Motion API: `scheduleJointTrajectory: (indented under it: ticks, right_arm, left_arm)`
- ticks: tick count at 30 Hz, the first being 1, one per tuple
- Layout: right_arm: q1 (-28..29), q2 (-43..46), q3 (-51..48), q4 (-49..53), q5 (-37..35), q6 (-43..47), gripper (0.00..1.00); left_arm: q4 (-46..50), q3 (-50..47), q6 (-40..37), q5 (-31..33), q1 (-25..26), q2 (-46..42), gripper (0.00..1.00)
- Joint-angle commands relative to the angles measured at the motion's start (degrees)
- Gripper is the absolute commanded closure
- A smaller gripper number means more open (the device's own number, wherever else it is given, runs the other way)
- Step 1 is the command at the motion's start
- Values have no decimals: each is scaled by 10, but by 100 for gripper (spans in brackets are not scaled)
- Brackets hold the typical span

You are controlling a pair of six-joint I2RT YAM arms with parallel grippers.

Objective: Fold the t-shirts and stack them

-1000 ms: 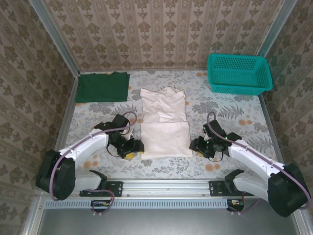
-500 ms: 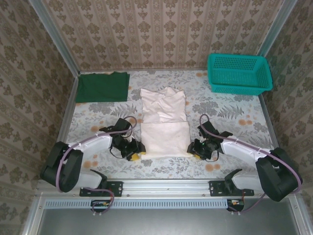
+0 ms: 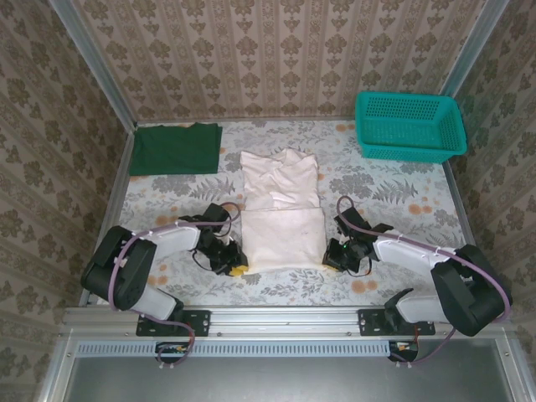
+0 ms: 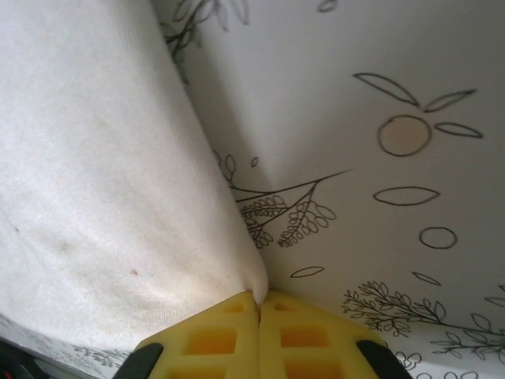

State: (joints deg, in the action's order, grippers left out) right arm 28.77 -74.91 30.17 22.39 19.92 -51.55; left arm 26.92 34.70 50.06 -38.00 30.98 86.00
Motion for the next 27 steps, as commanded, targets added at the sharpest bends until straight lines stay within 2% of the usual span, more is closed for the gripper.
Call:
scheduleJointTrajectory:
  ticks: [1, 7, 14, 21, 25, 27]
  right_arm:
    - [4, -6, 13, 10, -3, 12, 100]
    - [3, -8, 29, 46, -18, 32, 100]
    - [2, -7, 40, 81, -13, 60, 100]
    - [20, 23, -27, 68, 24, 24, 100]
    - [51, 77, -63, 76, 34, -11, 100]
    - [64, 109, -73, 81, 40, -30, 100]
  left_arm:
    - [-5, 10, -19, 36, 7, 27, 98]
    - [45, 31, -43, 89, 0, 7, 100]
    - [137, 47, -111, 133, -13, -23, 100]
    - [158, 4, -121, 101, 11, -49, 100]
    - [185, -14, -103, 92, 32, -107, 100]
    - [189, -15, -95, 64, 34, -124, 100]
